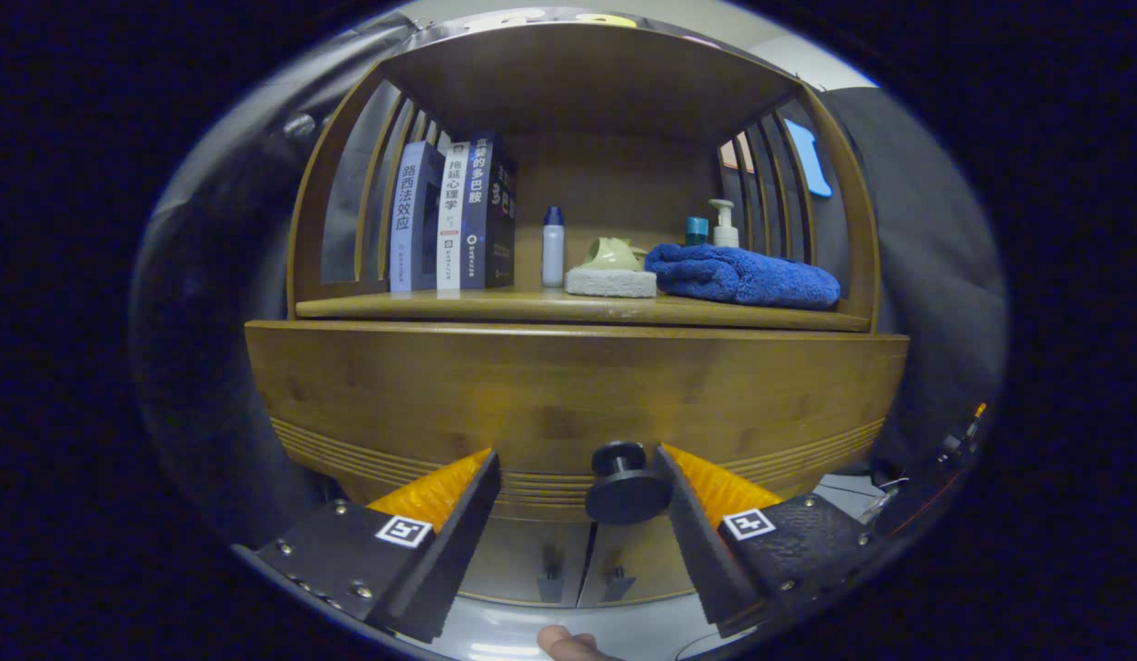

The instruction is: Pull open the drawer, take out the items inside it, and place them on the countertop above the cabinet.

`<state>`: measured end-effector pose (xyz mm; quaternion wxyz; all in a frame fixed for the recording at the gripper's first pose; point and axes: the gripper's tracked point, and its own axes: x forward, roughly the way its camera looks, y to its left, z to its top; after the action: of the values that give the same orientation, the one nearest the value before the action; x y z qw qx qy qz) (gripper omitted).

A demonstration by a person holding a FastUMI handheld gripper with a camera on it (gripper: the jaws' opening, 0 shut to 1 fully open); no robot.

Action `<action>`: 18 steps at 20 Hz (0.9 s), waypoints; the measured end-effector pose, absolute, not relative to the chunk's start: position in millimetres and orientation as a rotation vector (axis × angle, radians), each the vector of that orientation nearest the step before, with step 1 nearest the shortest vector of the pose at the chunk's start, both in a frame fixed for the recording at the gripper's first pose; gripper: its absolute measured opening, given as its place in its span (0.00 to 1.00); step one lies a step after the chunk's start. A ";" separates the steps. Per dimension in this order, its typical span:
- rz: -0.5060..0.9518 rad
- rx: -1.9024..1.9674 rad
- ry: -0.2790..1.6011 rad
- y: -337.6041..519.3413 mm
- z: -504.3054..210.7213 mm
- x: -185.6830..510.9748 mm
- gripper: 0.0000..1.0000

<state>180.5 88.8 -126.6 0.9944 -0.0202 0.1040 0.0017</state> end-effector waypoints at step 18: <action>-0.007 0.001 0.218 95.2 -157.0 214.7 0.99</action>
<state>214.7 95.2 -157.0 0.9941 0.0004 0.1086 -0.0034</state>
